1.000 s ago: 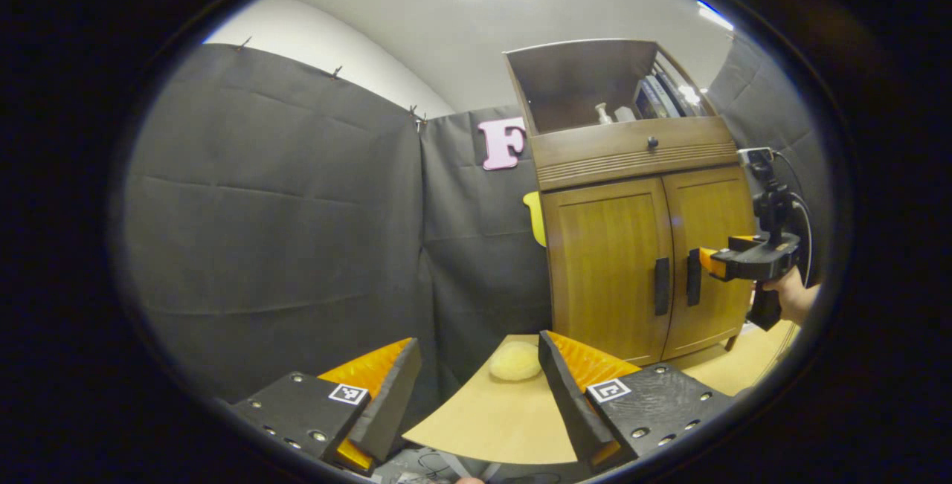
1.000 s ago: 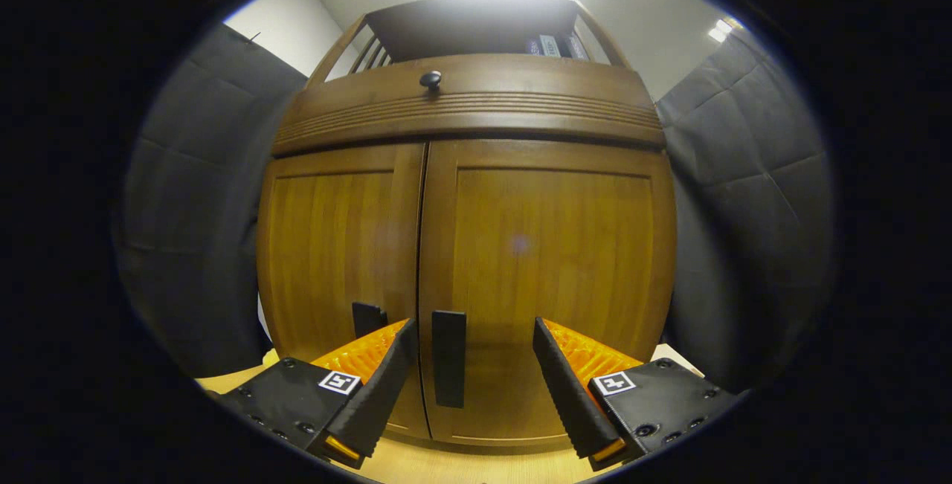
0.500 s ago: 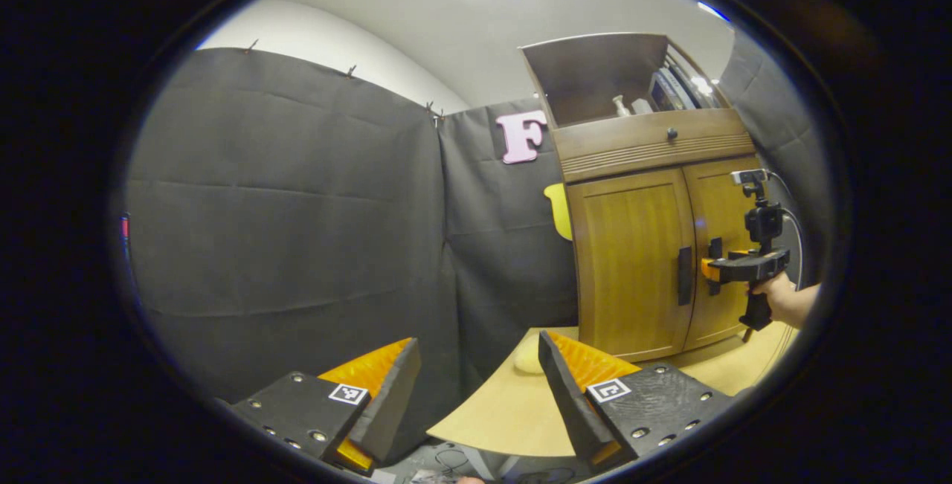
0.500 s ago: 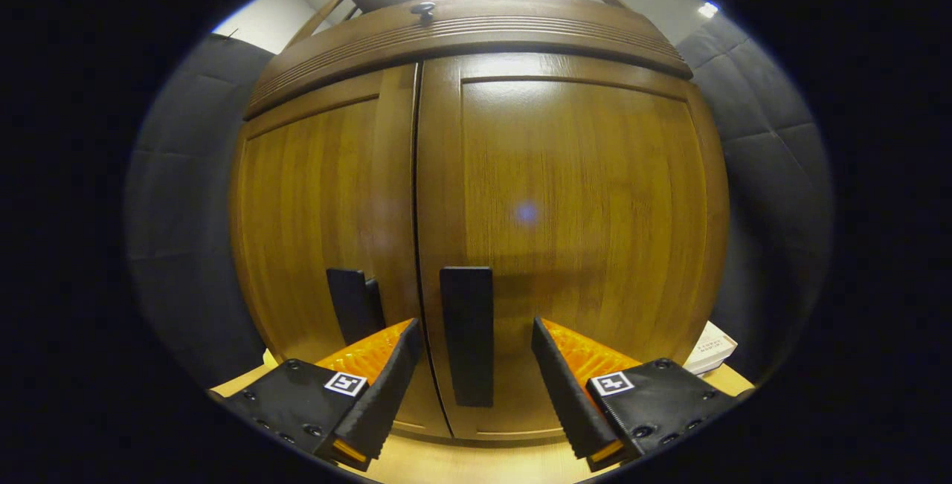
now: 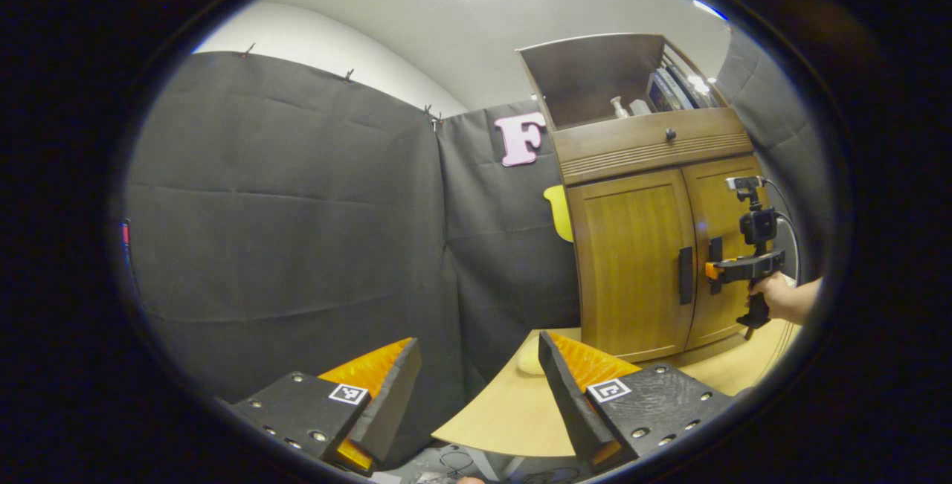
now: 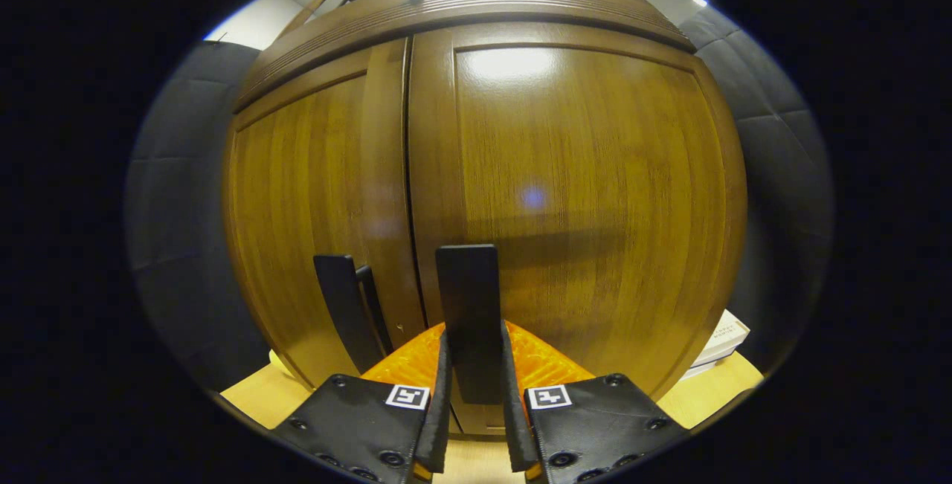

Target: Open the right door of the double-door shoe cabinet with the right hand, and open the left door with the left hand.

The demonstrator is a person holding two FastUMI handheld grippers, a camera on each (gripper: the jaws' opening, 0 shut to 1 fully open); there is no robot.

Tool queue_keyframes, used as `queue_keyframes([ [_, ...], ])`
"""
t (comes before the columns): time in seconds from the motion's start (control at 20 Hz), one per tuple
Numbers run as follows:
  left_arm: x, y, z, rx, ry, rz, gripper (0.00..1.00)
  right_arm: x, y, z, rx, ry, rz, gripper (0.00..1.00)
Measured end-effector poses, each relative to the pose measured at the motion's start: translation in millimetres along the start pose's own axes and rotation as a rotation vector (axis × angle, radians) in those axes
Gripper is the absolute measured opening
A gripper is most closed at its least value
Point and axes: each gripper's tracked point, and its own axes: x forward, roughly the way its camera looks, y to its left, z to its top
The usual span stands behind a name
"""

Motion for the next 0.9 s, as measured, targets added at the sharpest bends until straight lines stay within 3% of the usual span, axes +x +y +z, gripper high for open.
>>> queue_keyframes([
  [0.1,-2.1,-2.2,3.8,-0.001,-0.008,-0.005,0.93,-1.6,0.8,-0.7,0.009,0.010,0.013,0.23],
  [0.5,-8.9,-13.7,22.7,-0.021,-0.040,-0.066,0.93,-44.5,-2.2,-5.6,0.003,0.019,0.066,0.23],
  [0.9,-3.9,-71.5,33.4,-0.038,-0.067,-0.164,0.93,-99.7,-17.6,-11.3,-0.008,0.017,0.089,0.24],
])
